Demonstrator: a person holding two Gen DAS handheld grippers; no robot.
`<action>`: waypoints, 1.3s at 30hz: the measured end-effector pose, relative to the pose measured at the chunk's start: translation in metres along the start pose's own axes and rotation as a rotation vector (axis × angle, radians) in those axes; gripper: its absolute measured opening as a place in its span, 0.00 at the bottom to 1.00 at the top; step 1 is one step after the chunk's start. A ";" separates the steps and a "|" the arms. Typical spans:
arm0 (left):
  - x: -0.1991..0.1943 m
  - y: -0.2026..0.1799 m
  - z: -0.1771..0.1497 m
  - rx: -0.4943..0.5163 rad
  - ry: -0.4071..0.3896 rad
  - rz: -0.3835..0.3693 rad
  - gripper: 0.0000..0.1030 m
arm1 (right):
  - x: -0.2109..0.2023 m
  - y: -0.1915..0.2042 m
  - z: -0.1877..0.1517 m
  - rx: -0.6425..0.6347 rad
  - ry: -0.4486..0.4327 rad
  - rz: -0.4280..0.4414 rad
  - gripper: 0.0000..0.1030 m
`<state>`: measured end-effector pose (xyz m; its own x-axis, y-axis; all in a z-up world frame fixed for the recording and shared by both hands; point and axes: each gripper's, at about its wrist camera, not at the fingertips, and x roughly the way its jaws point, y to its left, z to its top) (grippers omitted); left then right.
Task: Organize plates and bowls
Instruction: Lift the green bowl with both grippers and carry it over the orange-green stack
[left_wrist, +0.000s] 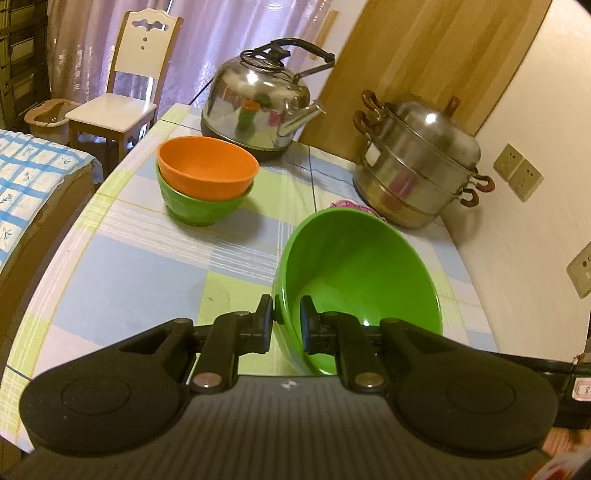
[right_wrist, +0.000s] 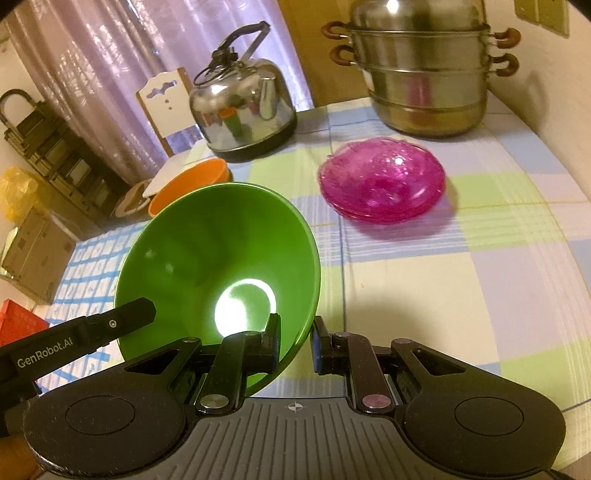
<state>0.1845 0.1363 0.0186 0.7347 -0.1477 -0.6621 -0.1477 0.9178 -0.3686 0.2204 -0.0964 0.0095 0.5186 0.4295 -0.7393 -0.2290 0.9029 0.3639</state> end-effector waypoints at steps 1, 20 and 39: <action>0.000 0.002 0.003 0.000 -0.003 0.001 0.13 | 0.000 0.002 0.001 -0.003 0.002 0.002 0.16; 0.040 0.059 0.122 -0.023 -0.058 0.046 0.13 | 0.068 0.072 0.113 -0.083 -0.037 0.080 0.16; 0.130 0.113 0.171 -0.009 -0.012 0.135 0.13 | 0.186 0.098 0.170 -0.110 0.037 0.094 0.16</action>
<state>0.3762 0.2836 0.0028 0.7154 -0.0187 -0.6985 -0.2518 0.9256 -0.2827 0.4347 0.0689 0.0041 0.4601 0.5107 -0.7263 -0.3652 0.8545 0.3695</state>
